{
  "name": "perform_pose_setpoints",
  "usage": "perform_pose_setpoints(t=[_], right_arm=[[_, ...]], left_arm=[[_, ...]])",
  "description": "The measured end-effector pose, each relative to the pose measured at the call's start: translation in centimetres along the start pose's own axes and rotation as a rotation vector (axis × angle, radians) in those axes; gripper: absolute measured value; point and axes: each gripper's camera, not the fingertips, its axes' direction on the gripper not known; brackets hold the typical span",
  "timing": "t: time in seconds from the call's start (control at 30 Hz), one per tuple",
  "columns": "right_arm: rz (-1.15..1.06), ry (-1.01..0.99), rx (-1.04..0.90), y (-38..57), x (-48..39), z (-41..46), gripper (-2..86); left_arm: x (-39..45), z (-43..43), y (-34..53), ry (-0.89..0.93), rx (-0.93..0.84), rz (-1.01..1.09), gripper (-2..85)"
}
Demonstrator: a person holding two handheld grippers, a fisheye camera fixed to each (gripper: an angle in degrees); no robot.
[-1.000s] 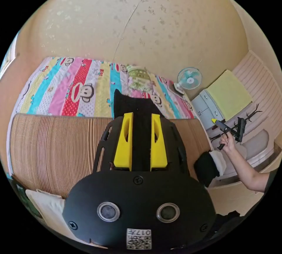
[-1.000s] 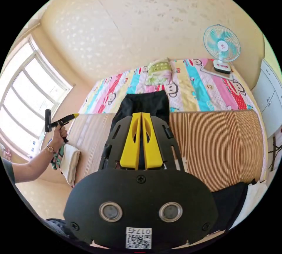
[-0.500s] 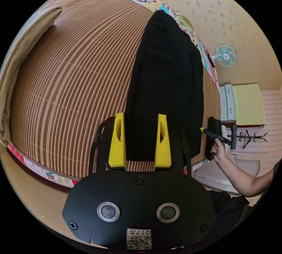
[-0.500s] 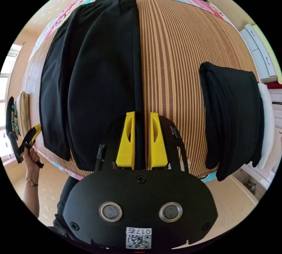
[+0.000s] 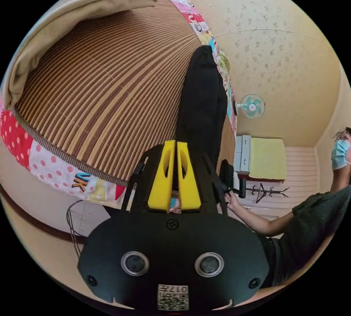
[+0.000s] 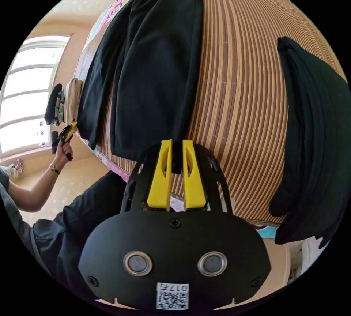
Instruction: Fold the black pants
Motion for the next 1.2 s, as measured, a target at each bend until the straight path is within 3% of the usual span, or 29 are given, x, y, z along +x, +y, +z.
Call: perform_pose_setpoints(t=[0.1,0.2,0.27,0.33,0.47,0.67,0.77,0.87,0.9,0.93,1.03,1.13,1.2], right_arm=[[-0.104,0.031,-0.054,0.9,-1.0,-1.3,3.9],[-0.057,-0.048,-0.045,2.6,-0.1,-3.3,3.3],[0.032,-0.053,-0.011,4.6,0.8,-4.6,3.1],[0.106,-0.006,0.022,5.9,0.9,-5.9,3.0],[0.137,0.157,0.112,7.9,-3.0,-10.3,2.9],[-0.223,0.254,0.191,9.1,-14.8,-14.4,3.0],[-0.399,0.233,0.157,8.6,-18.7,-14.5,2.9],[-0.52,0.172,0.115,7.7,-19.8,-14.8,2.7],[-0.538,0.145,0.092,7.3,-19.6,-14.8,2.6],[-0.595,0.041,0.013,6.5,-18.8,-14.8,2.5],[-0.718,-0.179,-0.292,3.7,-15.2,-14.3,2.1],[-0.645,0.073,-0.403,-1.5,-9.3,-14.9,2.4],[-0.568,0.131,-0.383,-6.9,-5.4,-16.7,3.4]], left_arm=[[-0.4,0.8,-1.2,-0.162,-0.072,0.002,-0.6],[1.3,1.5,-2.0,-0.413,-0.149,0.041,-0.4],[2.4,0.9,-1.7,-0.623,-0.109,-0.01,-0.1],[3.4,-1.6,-0.7,-0.809,0.045,-0.155,0.8],[7.8,-2.0,-0.2,-0.535,0.152,-0.041,5.0],[22.4,12.4,-0.3,0.003,-0.244,0.437,17.4],[28.0,19.2,0.1,0.017,-0.438,0.576,18.8],[29.5,23.6,0.0,-0.058,-0.666,0.587,8.7],[29.0,23.6,0.2,-0.16,-0.634,0.603,1.0],[28.2,22.8,0.3,-0.211,-0.585,0.615,0.3],[25.6,21.0,0.2,-0.106,-0.596,0.57,-0.5],[22.9,20.4,-0.5,-0.047,-0.614,0.466,-0.7],[22.5,20.0,-0.7,-0.055,-0.617,0.499,-0.8]])
